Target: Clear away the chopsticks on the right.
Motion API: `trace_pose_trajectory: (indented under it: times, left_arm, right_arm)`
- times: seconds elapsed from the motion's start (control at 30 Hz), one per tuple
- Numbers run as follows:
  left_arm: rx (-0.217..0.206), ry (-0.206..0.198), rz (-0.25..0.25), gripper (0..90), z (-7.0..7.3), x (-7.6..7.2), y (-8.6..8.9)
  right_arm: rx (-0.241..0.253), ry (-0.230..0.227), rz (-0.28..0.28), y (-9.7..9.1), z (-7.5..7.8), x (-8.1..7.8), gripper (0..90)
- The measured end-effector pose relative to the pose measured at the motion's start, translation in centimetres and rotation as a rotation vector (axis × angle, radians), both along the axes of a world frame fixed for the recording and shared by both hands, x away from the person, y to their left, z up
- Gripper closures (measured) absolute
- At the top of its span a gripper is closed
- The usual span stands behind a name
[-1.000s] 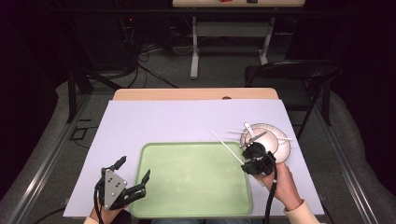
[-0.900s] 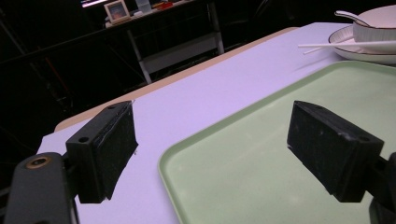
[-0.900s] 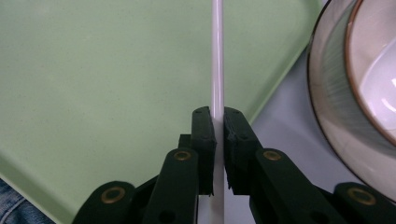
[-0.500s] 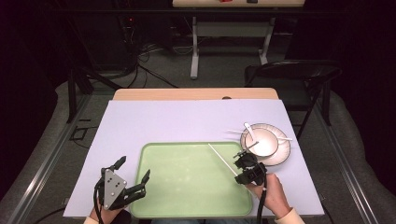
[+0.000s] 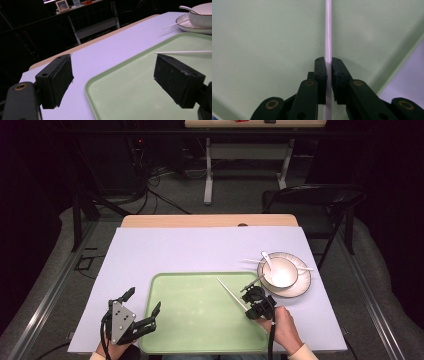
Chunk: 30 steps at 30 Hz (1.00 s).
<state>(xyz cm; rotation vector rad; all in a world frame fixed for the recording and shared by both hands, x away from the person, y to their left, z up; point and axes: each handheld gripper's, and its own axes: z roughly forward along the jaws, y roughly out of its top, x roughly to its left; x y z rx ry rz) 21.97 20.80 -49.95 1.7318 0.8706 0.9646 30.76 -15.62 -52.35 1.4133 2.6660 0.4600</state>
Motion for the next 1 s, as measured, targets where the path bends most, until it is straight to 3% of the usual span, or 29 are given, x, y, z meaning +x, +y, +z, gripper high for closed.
trace_pose_trajectory:
  times: [0.23,0.37,0.47,0.5,0.53,0.6,0.63,0.67,1.0]
  left_arm:
    - [-0.001,-0.001,0.0,15.4,0.0,-0.1,0.1]
    - [-0.003,-0.001,0.0,15.4,0.0,-0.1,0.1]
    - [-0.004,-0.002,0.001,15.4,0.0,-0.1,0.1]
    - [-0.005,-0.002,0.001,15.4,0.0,-0.1,0.1]
    - [-0.005,-0.002,0.001,15.4,0.0,-0.1,0.1]
    - [-0.005,-0.002,0.001,15.4,0.0,-0.1,0.1]
    - [-0.005,-0.002,0.001,15.3,0.0,-0.1,0.1]
    - [-0.002,-0.002,-0.001,15.4,0.0,-0.1,0.1]
    - [0.002,-0.002,0.0,15.4,0.0,-0.1,0.0]
  right_arm:
    - [-0.015,-0.002,0.018,0.4,-0.1,-0.1,79.5]
    - [0.012,-0.006,0.074,0.2,0.4,-0.3,58.6]
    - [0.038,-0.037,0.116,-0.4,1.2,-0.5,42.0]
    - [0.038,-0.037,0.116,-0.4,1.2,-0.5,42.0]
    - [0.048,-0.07,0.131,-0.8,1.8,-0.7,32.7]
    - [0.052,-0.096,0.15,-1.2,2.4,-0.8,23.5]
    - [0.052,-0.096,0.15,-1.2,2.4,-0.8,23.5]
    - [0.044,-0.132,0.161,-1.7,3.2,-0.9,16.3]
    - [0.019,-0.223,0.165,-4.6,5.9,-0.4,0.0]
